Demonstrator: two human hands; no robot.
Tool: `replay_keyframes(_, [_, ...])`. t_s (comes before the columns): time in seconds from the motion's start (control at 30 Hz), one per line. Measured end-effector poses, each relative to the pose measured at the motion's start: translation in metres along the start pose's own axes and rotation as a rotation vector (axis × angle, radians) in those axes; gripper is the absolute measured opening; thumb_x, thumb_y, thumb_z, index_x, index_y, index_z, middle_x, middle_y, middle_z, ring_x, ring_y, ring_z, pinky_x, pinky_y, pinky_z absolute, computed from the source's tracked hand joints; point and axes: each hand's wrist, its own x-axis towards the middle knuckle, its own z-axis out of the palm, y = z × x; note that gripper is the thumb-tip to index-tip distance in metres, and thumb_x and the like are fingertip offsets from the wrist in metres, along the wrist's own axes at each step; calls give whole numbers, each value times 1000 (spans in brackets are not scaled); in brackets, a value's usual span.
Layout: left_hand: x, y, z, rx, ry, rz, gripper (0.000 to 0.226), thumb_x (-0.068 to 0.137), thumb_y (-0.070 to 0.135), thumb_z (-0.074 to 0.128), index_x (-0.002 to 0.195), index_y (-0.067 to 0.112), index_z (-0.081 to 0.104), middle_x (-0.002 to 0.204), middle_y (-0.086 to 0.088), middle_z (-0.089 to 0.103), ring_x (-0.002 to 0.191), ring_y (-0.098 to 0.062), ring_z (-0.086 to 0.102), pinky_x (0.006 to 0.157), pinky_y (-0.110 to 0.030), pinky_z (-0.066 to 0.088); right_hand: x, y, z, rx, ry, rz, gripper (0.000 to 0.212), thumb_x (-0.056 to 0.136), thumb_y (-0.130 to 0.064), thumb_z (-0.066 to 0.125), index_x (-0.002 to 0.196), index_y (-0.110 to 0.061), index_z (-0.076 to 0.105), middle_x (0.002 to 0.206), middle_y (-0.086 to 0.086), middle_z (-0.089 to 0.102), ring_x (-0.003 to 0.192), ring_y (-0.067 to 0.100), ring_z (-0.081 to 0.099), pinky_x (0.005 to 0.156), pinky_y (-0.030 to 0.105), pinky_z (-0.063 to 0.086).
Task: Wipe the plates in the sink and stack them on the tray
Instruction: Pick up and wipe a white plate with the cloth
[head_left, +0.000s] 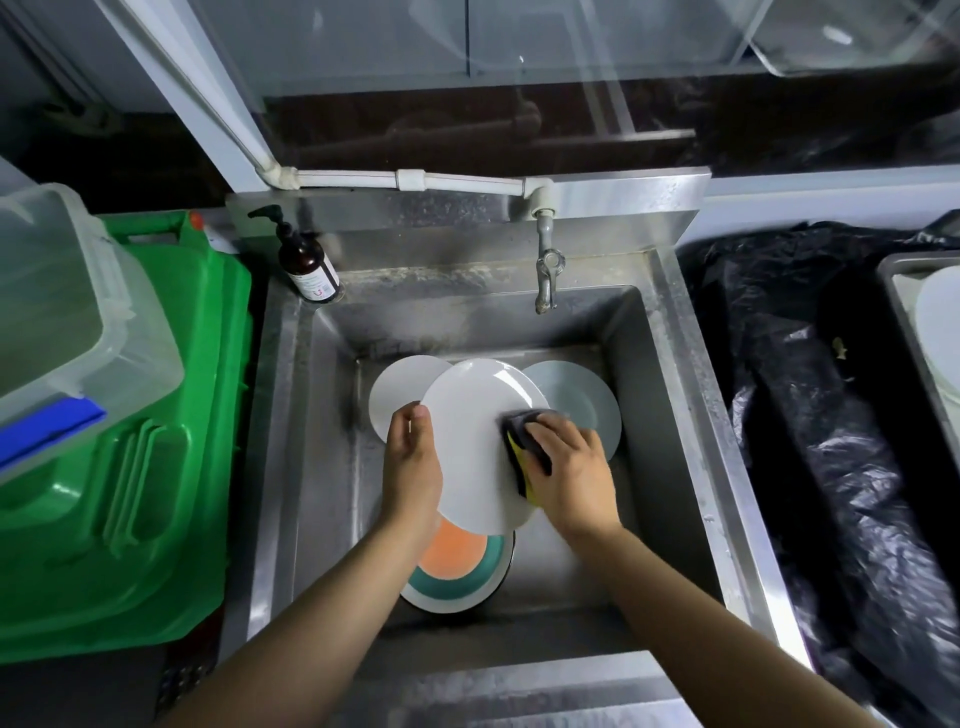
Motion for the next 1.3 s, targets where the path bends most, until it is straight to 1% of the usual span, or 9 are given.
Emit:
replay_keyframes(0.17, [-3,10,10,9,49,37,17,109,38,39,115,33,54,111,14,57,95,-5,56,79,-22,42,-42,-42,5,141,-9,-242,23,90,-29,69,112,-19,72,121,-4,65,90,24,57,79,30,49])
replay_keyframes(0.3, [1,5,6,-4,24,33,14,109,41,38,112,39,51,110,19,57,95,3,56,85,-22,44,-32,-21,1,104,-110,-337,26,92,-33,71,115,-22,72,126,-7,63,93,24,56,76,34,52])
replay_keyframes(0.47, [3,1,2,-47,49,-16,31,106,48,41,84,61,59,111,16,66,106,-17,64,91,-39,54,-5,15,-6,-13,-39,-26,28,89,-24,74,117,-20,73,128,-4,64,95,29,53,76,42,57])
replay_keyframes(0.7, [3,12,10,-14,97,51,30,110,39,38,131,26,54,127,7,56,111,-15,54,85,-22,42,-45,-30,-2,187,-143,-263,26,94,-30,65,119,-21,71,130,-10,62,98,23,54,89,26,47])
replay_keyframes(0.83, [11,3,1,-55,55,25,15,109,43,38,106,47,52,112,23,57,109,-9,57,93,-29,42,-35,-12,-7,148,-174,-296,27,94,-32,66,118,-22,72,128,-8,64,98,23,55,91,30,49])
replay_keyframes(0.93, [9,0,-2,-88,1,-13,29,108,45,40,90,59,58,114,17,63,105,-10,62,91,-35,50,-24,14,-7,66,-162,-55,26,93,-32,68,118,-27,71,131,-10,61,105,25,52,83,46,54])
replay_keyframes(1.07, [2,4,4,-125,9,-44,21,111,37,36,121,36,55,122,11,58,114,-15,58,101,-35,47,-36,-5,-1,102,-174,-208,25,94,-33,66,118,-26,71,129,-8,62,101,27,54,88,40,51])
replay_keyframes(1.2, [-5,-2,9,-26,-15,-1,18,108,41,41,117,32,53,116,11,60,107,-7,58,83,-22,45,-43,-40,3,186,-199,-303,24,96,-30,62,119,-24,69,130,-8,61,98,26,55,88,29,48])
replay_keyframes(1.3, [-9,-14,10,-43,-21,-42,24,95,59,46,107,42,58,116,1,66,109,-19,64,91,-37,54,-16,-52,8,182,-141,-183,25,95,-26,65,119,-22,70,130,-3,62,100,29,54,89,32,49])
